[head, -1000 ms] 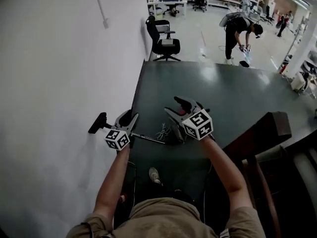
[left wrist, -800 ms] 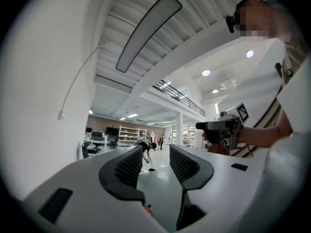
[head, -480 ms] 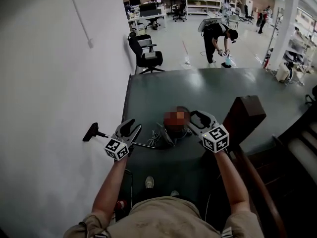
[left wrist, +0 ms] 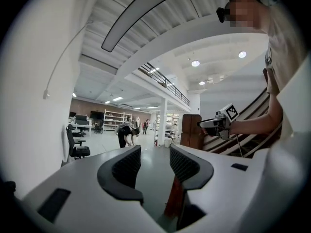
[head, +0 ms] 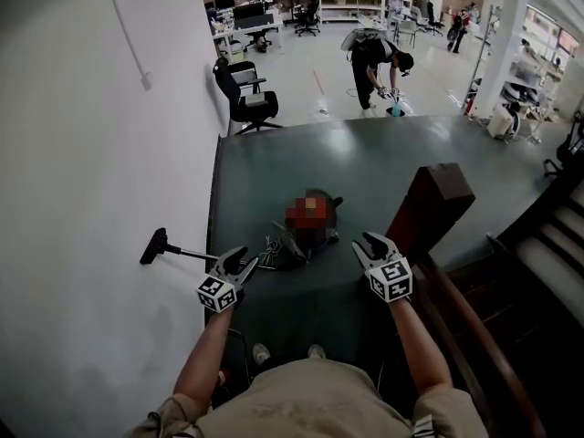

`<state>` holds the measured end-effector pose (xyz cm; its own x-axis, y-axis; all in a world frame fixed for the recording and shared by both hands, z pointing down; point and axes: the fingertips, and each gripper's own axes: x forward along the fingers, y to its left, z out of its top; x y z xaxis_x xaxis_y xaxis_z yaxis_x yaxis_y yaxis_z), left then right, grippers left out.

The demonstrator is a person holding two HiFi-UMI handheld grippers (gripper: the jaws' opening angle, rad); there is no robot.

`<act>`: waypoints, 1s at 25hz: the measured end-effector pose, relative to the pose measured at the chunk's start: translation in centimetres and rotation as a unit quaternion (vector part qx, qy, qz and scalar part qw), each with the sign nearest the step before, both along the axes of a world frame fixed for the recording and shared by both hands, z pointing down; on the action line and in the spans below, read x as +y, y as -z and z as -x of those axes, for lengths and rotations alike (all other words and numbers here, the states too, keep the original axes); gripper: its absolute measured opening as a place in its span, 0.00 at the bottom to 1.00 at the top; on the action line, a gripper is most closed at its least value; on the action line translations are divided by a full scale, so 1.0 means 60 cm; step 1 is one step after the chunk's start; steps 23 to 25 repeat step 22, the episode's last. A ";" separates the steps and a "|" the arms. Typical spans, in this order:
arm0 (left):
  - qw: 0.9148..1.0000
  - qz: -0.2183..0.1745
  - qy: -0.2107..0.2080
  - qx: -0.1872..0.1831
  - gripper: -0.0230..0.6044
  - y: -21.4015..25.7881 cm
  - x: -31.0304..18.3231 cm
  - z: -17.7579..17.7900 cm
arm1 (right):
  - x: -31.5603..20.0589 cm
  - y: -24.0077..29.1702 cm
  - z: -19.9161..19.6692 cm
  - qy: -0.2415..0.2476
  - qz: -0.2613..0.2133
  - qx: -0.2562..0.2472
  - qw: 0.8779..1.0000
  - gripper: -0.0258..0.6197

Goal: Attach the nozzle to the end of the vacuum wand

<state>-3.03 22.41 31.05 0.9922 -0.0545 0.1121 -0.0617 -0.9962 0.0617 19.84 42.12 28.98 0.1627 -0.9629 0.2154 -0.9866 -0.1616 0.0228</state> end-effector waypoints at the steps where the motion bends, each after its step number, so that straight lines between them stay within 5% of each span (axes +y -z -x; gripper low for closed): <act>1: 1.000 0.006 -0.001 0.003 0.33 -0.004 0.002 -0.003 | -0.001 0.001 0.011 0.002 -0.006 0.002 1.000 0.25; 10: 0.999 0.032 -0.028 0.024 0.33 0.000 0.032 -0.043 | -0.031 -0.006 0.065 0.026 -0.018 -0.006 0.999 0.21; 25: 0.995 0.045 -0.064 0.056 0.33 0.040 0.051 -0.133 | -0.025 0.084 0.039 0.028 -0.091 0.006 0.995 0.18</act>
